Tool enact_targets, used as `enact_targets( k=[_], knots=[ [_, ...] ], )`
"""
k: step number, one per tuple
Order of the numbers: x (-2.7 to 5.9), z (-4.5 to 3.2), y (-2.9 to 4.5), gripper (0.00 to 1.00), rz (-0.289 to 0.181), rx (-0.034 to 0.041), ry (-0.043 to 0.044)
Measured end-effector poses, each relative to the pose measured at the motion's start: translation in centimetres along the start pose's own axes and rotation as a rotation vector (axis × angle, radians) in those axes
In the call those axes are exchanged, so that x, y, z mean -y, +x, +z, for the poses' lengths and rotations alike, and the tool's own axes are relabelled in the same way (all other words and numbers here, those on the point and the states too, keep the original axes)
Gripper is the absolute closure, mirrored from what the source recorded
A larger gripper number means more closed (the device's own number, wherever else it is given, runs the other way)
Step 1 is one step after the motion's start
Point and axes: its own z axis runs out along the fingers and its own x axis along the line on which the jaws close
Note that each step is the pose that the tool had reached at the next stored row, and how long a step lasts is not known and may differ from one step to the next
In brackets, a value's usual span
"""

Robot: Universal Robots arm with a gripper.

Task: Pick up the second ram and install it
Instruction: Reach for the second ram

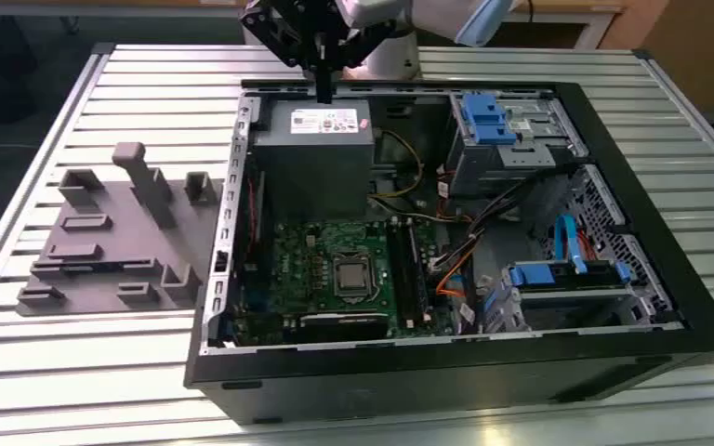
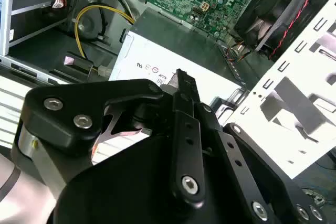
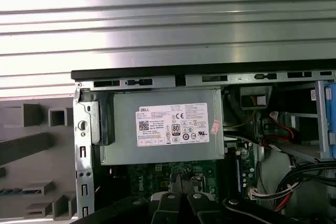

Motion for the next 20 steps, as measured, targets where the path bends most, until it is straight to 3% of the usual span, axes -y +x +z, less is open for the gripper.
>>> enact_targets(
  k=[20],
  knots=[
    [0.06,-0.02,0.81,0.89,0.000,0.0000,0.0000]
  ],
)
